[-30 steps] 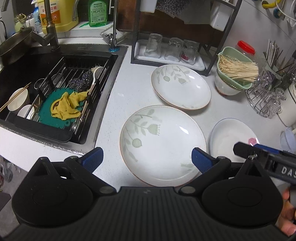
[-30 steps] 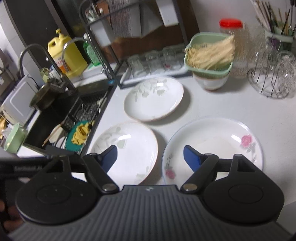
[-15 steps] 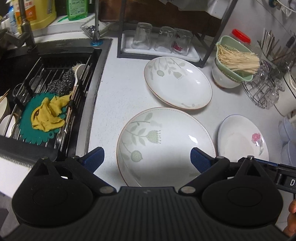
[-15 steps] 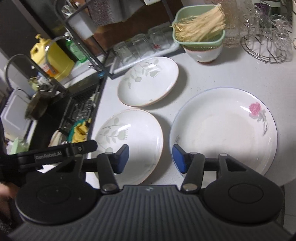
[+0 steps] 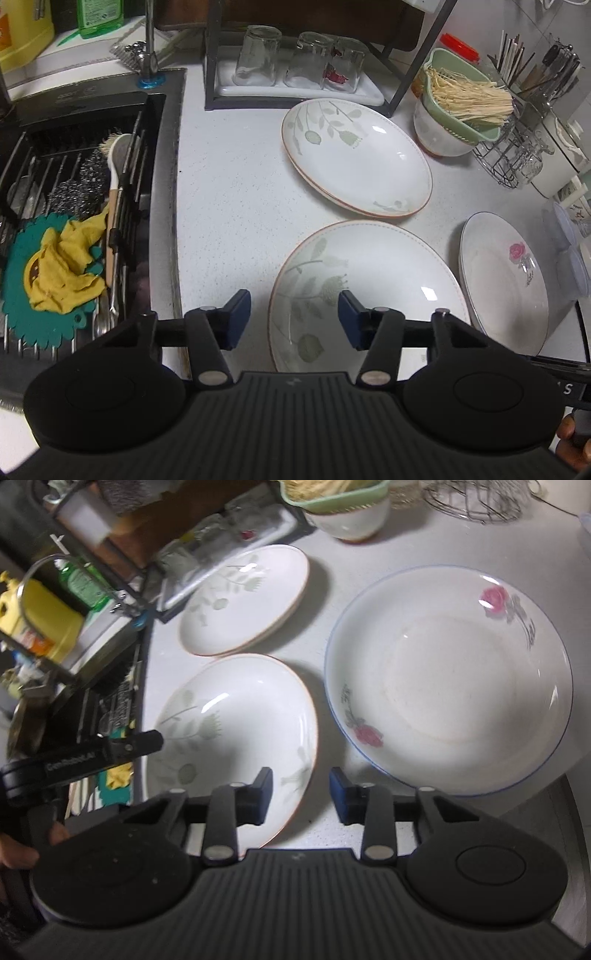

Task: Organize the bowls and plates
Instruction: 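Move the left tool to the rim of the larger leaf-pattern plate, then close the left gripper on the leaf plate rim and lift it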

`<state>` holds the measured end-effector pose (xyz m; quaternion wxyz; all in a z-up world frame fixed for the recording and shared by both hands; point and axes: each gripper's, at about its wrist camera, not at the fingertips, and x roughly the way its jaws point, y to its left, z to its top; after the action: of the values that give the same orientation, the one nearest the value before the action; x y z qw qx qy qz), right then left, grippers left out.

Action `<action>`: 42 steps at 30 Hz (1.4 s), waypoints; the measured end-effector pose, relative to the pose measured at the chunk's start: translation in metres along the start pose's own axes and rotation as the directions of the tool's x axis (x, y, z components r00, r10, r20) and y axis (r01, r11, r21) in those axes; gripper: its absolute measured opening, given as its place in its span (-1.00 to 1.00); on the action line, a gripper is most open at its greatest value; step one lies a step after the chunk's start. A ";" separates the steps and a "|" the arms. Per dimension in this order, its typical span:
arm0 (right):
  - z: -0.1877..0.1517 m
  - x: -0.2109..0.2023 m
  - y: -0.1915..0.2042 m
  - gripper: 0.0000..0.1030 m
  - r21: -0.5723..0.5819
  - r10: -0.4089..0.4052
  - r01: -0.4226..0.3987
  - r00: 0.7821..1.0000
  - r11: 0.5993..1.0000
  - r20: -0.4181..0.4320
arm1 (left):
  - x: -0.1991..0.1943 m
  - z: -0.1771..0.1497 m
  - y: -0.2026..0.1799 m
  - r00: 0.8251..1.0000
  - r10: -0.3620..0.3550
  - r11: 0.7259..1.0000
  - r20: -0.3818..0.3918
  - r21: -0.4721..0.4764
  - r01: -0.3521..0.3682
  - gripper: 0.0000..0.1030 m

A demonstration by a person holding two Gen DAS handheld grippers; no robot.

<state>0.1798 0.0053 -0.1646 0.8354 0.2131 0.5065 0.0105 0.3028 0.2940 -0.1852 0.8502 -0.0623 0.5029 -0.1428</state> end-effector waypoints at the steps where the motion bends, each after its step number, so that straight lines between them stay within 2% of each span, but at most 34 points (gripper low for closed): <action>1: -0.001 0.003 0.001 -0.43 0.002 -0.011 0.011 1.000 1.000 0.004 | 0.004 0.001 0.003 1.000 -0.020 1.000 -0.004 0.003 0.020 0.02; 5: -0.008 0.012 0.001 -0.59 0.008 -0.038 0.038 0.999 0.999 0.019 | 0.017 -0.001 0.012 0.997 -0.083 0.997 -0.007 0.003 0.083 -0.22; 10: -0.011 0.015 -0.001 -0.72 0.040 -0.027 0.024 0.998 0.999 0.061 | 0.027 -0.006 0.015 0.993 -0.119 0.993 -0.010 0.020 0.119 -0.27; 16: -0.008 0.016 -0.001 -0.71 0.012 -0.002 0.001 0.998 1.000 0.064 | 0.027 -0.006 0.018 0.991 -0.134 0.991 -0.029 0.001 0.134 -0.27; 19: -0.006 0.014 -0.003 -0.71 0.022 0.015 -0.016 0.999 1.000 0.037 | 0.020 -0.006 0.019 0.989 -0.145 0.989 -0.027 -0.005 0.145 -0.27; 29: 0.007 -0.013 0.003 -0.71 -0.037 0.075 -0.075 0.997 0.996 -0.006 | -0.017 -0.004 0.018 0.985 -0.169 0.978 0.033 -0.121 0.172 -0.27; 42: 0.038 -0.070 -0.014 -0.71 -0.116 0.161 -0.151 0.984 0.982 0.081 | -0.059 0.006 -0.028 0.984 -0.162 0.974 0.077 -0.147 0.172 -0.27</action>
<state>0.1756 -0.0368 -0.0956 0.8642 0.2065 0.4490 0.0942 0.2765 0.2851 -0.1255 0.8436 -0.1740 0.4777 -0.1726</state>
